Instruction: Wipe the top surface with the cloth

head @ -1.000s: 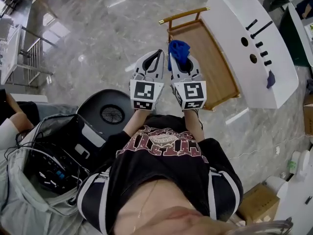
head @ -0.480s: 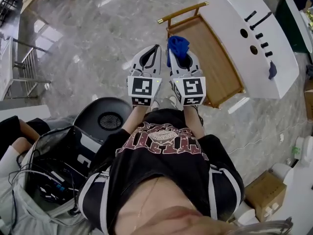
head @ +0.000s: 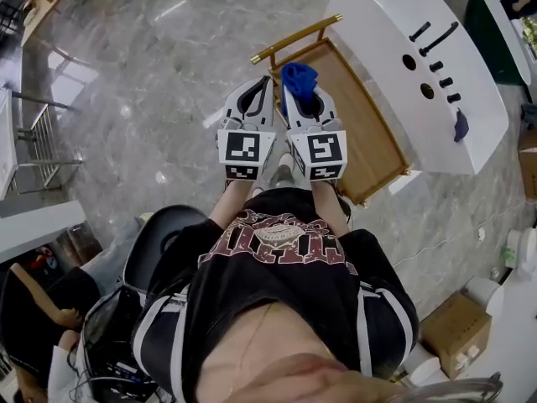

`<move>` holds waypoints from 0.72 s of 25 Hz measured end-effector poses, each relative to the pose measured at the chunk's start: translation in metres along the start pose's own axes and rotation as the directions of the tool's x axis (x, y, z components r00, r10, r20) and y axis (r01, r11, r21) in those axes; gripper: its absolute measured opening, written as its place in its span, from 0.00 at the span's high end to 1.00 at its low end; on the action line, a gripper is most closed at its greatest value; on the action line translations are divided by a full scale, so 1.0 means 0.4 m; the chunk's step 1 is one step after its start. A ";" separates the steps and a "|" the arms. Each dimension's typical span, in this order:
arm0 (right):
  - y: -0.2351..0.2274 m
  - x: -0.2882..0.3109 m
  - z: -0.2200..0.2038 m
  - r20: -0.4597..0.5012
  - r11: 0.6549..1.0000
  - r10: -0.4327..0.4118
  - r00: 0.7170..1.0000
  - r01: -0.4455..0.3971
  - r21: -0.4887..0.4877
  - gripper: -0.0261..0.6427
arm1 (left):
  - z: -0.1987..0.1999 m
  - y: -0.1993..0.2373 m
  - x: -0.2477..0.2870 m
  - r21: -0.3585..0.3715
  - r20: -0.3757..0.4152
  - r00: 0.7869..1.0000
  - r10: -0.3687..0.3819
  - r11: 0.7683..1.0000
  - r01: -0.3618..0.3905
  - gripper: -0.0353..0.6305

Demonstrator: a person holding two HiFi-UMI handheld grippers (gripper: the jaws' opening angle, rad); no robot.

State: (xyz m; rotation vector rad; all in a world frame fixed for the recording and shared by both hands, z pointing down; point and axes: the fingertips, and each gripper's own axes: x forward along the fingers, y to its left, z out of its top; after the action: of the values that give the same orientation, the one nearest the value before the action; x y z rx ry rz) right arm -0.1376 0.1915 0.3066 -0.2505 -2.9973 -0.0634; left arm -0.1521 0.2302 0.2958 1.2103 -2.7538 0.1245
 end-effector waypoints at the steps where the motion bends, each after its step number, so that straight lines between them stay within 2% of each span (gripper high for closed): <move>1: -0.031 0.005 0.004 0.005 1.000 -0.005 1.000 0.005 0.002 0.88 | 0.007 -0.013 0.030 0.006 -0.002 1.000 -0.006 1.000 0.006 0.88; 9: -0.247 0.049 -0.002 0.007 0.999 -0.040 0.999 0.040 0.034 0.88 | 0.032 -0.097 0.240 0.030 -0.027 0.998 -0.050 0.998 0.051 0.88; 18: -0.413 0.065 -0.034 0.009 0.993 -0.085 0.996 0.084 0.084 0.88 | 0.028 -0.178 0.392 0.061 -0.058 0.993 -0.098 0.993 0.101 0.88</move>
State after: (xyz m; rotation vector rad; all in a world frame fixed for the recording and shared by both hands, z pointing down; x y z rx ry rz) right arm -0.1892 0.0323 0.3184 -0.1152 -3.0137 0.0551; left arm -0.2055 0.0669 0.3101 1.3367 -2.6554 0.2341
